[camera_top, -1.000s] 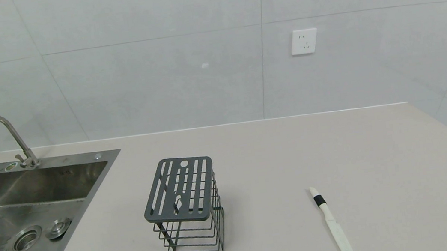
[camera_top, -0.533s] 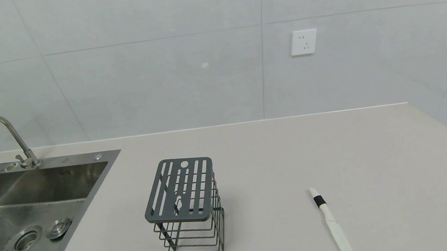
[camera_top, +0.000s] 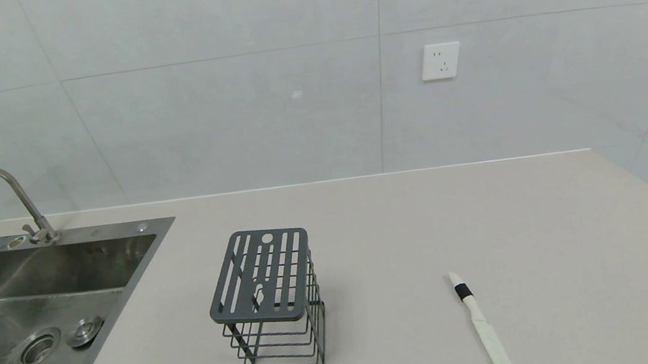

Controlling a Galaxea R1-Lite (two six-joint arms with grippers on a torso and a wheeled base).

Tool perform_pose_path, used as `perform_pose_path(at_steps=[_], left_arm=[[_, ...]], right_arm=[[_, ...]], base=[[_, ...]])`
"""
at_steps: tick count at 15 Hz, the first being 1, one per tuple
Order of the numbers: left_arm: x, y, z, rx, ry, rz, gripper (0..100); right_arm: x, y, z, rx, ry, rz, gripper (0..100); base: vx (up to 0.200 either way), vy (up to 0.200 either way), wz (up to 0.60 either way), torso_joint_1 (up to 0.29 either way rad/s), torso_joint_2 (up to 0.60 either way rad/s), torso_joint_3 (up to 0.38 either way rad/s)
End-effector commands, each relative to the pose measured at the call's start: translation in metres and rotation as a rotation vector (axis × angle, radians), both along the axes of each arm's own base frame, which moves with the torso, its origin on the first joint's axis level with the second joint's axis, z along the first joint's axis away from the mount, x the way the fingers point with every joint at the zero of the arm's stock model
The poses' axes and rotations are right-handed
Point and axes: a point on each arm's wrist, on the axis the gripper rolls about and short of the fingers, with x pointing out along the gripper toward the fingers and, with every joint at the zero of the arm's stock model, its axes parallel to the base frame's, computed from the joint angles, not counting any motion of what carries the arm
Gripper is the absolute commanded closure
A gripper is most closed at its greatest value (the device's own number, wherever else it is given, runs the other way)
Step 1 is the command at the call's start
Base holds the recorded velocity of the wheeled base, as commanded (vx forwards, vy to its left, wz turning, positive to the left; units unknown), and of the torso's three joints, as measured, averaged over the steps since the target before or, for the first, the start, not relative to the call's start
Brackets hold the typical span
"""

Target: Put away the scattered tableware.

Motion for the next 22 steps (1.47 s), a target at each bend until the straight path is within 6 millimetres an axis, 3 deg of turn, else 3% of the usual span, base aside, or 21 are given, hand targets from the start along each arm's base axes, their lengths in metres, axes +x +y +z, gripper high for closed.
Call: perform_pose_path(at_steps=[1, 4, 8, 11, 15, 20, 21, 22], left_arm=[[0.000, 0.000, 0.000, -0.002, 0.001, 0.001, 0], [0.000, 0.000, 0.000, -0.005, 0.002, 0.001, 0], [0.000, 0.000, 0.000, -0.005, 0.002, 0.001, 0], [0.000, 0.000, 0.000, -0.005, 0.002, 0.001, 0], [0.000, 0.000, 0.000, -0.007, 0.002, 0.001, 0], [0.000, 0.000, 0.000, -0.007, 0.002, 0.001, 0], [0.000, 0.000, 0.000, -0.007, 0.002, 0.001, 0], [0.000, 0.000, 0.000, -0.007, 0.002, 0.001, 0]], right_arm=[[-0.006, 0.003, 0.026, -0.002, 0.049, 0.149, 0], [0.007, 0.007, 0.033, -0.068, 0.211, 0.299, 0], [0.041, 0.009, 0.031, -0.094, 0.482, 0.420, 0], [0.062, 0.011, 0.034, -0.160, 0.553, 0.482, 0], [0.114, 0.018, 0.033, -0.199, 0.667, 0.519, 0], [0.138, 0.032, 0.019, -0.271, 0.797, 0.592, 0], [0.142, 0.035, 0.021, -0.281, 0.801, 0.596, 0], [0.162, 0.043, 0.034, -0.294, 0.787, 0.601, 0]], base=[[0.000, 0.000, 0.00, 0.000, 0.00, 0.000], [0.000, 0.000, 0.00, 0.000, 0.00, 0.000], [0.000, 0.000, 0.00, 0.000, 0.00, 0.000], [0.000, 0.000, 0.00, 0.000, 0.00, 0.000], [0.000, 0.000, 0.00, 0.000, 0.00, 0.000], [0.000, 0.000, 0.00, 0.000, 0.00, 0.000], [0.000, 0.000, 0.00, 0.000, 0.00, 0.000], [0.000, 0.000, 0.00, 0.000, 0.00, 0.000]])
